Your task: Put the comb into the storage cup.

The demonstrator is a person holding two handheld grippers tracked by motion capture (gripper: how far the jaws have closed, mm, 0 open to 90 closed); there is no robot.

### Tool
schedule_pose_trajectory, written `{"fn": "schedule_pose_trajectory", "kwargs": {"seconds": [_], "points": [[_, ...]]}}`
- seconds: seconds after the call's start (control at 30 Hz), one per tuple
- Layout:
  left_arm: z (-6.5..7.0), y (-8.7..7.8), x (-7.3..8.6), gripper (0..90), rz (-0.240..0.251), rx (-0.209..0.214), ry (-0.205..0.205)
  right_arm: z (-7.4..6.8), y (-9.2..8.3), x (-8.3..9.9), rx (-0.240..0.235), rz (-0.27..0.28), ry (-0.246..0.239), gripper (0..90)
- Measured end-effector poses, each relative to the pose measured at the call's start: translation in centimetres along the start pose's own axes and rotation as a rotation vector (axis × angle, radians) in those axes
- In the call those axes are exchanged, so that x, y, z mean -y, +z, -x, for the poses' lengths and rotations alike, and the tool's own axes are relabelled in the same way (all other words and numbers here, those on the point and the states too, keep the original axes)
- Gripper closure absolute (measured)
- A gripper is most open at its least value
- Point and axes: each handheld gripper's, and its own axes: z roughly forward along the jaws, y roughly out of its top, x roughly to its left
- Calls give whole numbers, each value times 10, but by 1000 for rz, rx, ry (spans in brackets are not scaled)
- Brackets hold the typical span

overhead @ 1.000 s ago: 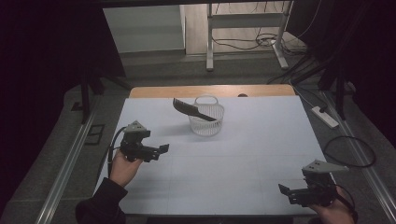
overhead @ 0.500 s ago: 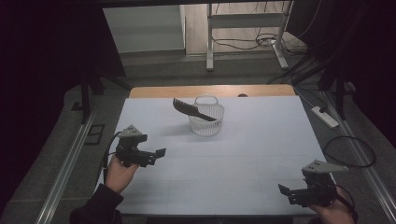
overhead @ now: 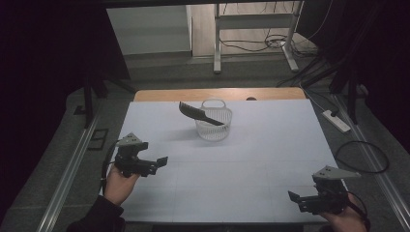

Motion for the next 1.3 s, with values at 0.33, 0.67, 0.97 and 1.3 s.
{"fn": "schedule_pose_trajectory", "kwargs": {"seconds": [0.33, 0.67, 0.97, 1.3], "points": [[2, -7, 7, 0, -4, -9, 1, 0, 0, 0, 1, -1, -1, 0], [4, -14, 13, 0, -1, -22, 5, 0, 0, 0, 1, -3, -2, 0], [5, -19, 19, 0, -4, -36, 8, 0, 0, 0, 2, -2, -3, 0], [6, -26, 26, 0, -8, -46, -1, 0, 0, 0, 2, -2, -1, 0]]}}
